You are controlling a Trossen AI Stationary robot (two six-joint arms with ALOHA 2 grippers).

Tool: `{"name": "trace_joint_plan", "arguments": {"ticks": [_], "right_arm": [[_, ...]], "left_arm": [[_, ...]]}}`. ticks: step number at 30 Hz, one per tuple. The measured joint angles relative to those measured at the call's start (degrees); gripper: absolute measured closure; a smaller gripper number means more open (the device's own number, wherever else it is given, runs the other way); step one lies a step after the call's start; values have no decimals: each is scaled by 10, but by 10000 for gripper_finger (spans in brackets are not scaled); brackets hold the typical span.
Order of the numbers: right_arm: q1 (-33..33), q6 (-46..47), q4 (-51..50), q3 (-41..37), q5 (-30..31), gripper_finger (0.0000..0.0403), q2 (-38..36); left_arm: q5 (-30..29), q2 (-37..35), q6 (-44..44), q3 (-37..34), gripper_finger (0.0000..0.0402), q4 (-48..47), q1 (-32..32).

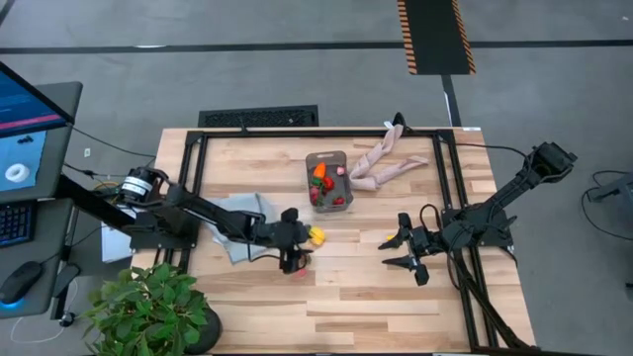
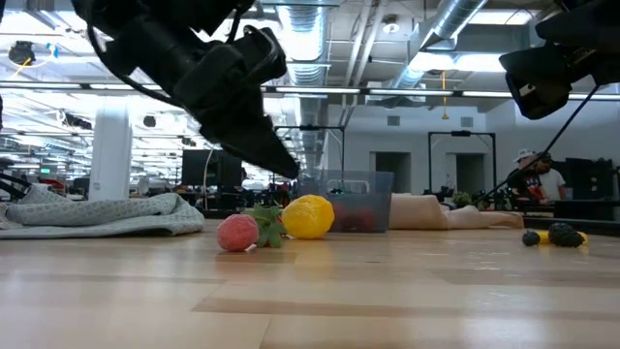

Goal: Pick and placing Produce into tupperware
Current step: Put the red strawberry into the black bin

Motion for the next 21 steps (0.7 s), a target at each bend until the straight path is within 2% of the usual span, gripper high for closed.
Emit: {"name": "trace_joint_plan", "arguments": {"ticks": [4,10,16,21], "right_arm": [[0,0,0,0,1,197,0],[0,0,0,0,2,200,0],[0,0,0,0,2,198,0],[0,0,0,0,2,197,0]], "left_arm": [[1,0,-21,0,209,-13,-16],[-2,0,-101,0,209,-22,-30],[-28,0,-133,0,209,-70,-39],[-41,0,-135,0,210,-68,-52]]}}
